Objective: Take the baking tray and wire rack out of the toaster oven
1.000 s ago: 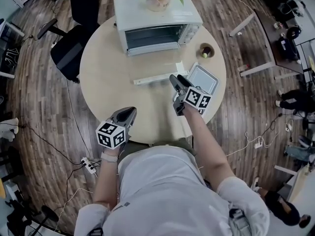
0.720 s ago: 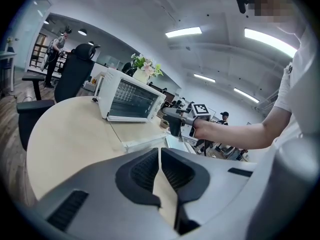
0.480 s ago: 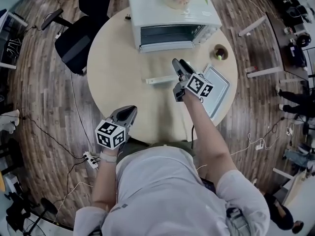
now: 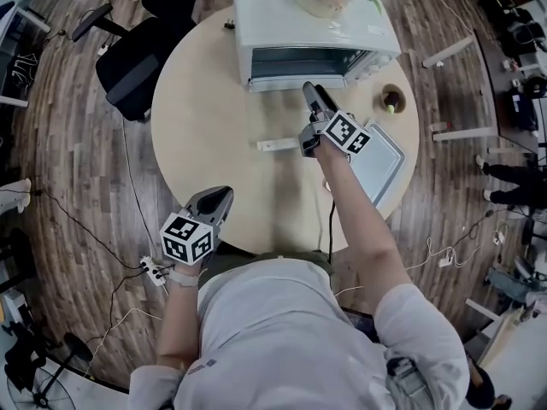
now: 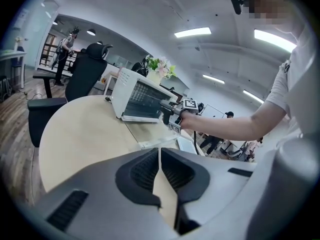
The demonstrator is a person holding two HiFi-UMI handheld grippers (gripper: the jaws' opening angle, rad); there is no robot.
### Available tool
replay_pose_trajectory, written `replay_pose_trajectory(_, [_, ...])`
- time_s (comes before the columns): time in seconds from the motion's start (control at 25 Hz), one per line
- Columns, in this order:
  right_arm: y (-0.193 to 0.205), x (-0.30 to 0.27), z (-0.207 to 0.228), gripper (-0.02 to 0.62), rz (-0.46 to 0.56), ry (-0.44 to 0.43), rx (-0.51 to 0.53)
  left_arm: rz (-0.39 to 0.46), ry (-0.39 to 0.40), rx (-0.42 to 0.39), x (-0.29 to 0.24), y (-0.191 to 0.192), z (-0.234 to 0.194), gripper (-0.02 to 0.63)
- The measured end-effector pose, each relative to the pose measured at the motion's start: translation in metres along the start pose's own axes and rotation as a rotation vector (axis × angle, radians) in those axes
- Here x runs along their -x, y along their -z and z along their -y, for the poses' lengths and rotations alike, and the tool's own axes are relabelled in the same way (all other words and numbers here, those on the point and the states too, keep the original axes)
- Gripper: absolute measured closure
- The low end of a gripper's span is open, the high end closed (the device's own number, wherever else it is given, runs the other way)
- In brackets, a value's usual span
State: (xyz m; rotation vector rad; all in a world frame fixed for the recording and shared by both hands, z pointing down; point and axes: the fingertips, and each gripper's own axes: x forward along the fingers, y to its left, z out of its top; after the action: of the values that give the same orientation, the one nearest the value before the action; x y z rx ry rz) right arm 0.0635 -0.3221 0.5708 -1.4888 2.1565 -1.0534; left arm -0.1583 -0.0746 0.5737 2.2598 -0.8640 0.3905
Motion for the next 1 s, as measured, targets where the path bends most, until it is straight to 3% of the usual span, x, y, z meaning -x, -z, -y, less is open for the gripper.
replay_pose_trajectory(1.0, [-0.073,-0.107,0.021,0.379,0.194,-0.067,-0.104,-0.066,-0.081,0.092,-0.012,0.017,-0.008,0.606])
